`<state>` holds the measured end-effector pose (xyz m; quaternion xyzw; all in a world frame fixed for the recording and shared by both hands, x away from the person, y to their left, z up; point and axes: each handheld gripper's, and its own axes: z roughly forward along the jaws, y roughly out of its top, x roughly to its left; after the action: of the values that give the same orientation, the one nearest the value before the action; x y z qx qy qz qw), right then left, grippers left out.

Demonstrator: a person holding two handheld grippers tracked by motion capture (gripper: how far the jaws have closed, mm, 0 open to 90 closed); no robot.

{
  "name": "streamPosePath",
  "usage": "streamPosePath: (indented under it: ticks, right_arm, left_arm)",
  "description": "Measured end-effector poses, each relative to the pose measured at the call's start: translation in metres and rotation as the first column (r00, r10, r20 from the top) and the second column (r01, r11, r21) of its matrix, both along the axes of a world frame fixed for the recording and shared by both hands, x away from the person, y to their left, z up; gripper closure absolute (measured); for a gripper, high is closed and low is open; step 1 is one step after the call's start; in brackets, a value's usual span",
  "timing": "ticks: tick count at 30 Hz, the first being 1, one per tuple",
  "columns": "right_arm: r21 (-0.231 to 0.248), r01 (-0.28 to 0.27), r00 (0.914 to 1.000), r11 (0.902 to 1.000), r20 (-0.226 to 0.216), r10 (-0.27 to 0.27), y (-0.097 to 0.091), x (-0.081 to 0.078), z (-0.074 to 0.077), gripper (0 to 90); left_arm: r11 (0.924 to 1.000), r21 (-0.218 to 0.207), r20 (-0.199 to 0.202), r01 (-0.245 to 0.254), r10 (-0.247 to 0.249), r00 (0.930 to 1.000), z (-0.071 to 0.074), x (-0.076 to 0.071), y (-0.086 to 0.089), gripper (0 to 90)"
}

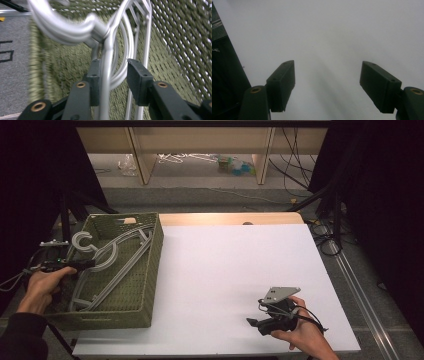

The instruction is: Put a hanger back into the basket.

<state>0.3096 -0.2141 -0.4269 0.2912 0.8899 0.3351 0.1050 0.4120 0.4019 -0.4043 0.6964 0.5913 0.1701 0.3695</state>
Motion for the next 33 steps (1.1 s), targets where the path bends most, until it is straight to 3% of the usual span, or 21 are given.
streamPosePath:
  ticks: [4,6,7,8,10,14,19,21,22,26,32,33]
  right_arm:
    - [0.011,0.011,0.9999,0.9999,0.013,-0.011,0.0,0.0,-0.001,29.2]
    - [0.013,0.015,0.9998,0.9998,0.015,-0.015,0.0,0.0,-0.001,29.1]
    - [0.011,0.017,0.9998,0.9998,-0.008,-0.017,-0.001,0.0,0.001,29.2]
    - [0.013,0.017,0.9999,0.9998,0.003,-0.017,-0.001,0.0,0.001,29.2]
    - [0.015,0.023,0.9997,0.9996,0.006,-0.023,-0.001,0.0,0.001,29.1]
    - [0.017,0.02,0.9996,0.9996,0.018,-0.021,-0.001,0.001,0.0,29.1]
    - [0.035,0.04,0.9987,0.9986,0.031,-0.041,-0.002,0.001,0.001,28.8]
    - [0.037,0.041,0.9987,0.9985,0.027,-0.042,-0.003,0.001,0.002,28.7]
    - [0.053,0.052,0.9973,0.9972,0.049,-0.055,-0.002,0.001,0.001,28.6]
    - [0.074,0.074,0.9962,0.9945,0.041,-0.077,-0.002,0.001,0.0,28.3]
    - [0.083,0.077,0.9958,0.9935,0.042,-0.081,-0.002,0.001,0.0,28.3]
    - [0.072,0.068,0.997,0.9951,0.033,-0.07,-0.003,0.001,0.001,28.3]
  left_arm:
    - [0.999,0.002,0.054,-0.044,0.044,0.9976,0.011,-0.008,-0.001,57.4]
    - [0.9989,0.022,0.094,-0.042,0.04,0.9947,0.019,-0.016,-0.006,54.1]
    - [0.9989,0.023,0.12,-0.042,0.039,0.992,0.023,-0.02,-0.009,51.8]
    - [0.9992,0.012,0.144,-0.039,0.037,0.9889,0.027,-0.026,-0.014,49.3]
    - [0.9993,0.028,0.182,-0.026,0.021,0.9831,0.033,-0.037,-0.022,45.1]
    - [0.9999,-0.016,0.247,-0.005,0.009,0.969,0.044,-0.054,-0.037,40.9]
    - [0.9977,0.006,0.27,0.068,-0.067,0.9605,0.044,-0.072,-0.067,36.8]
    - [0.9946,-0.019,0.283,0.102,-0.093,0.9547,0.043,-0.078,-0.078,35.3]
    - [0.9926,-0.034,0.299,0.117,-0.101,0.9487,0.041,-0.081,-0.084,34.2]
    - [0.9824,-0.033,0.339,0.184,-0.162,0.9267,0.035,-0.09,-0.114,31.3]
    - [0.965,-0.044,0.357,0.259,-0.226,0.9064,0.028,-0.092,-0.142,29.3]
    - [0.9593,-0.055,0.366,0.277,-0.239,0.8993,0.027,-0.093,-0.148,29.3]
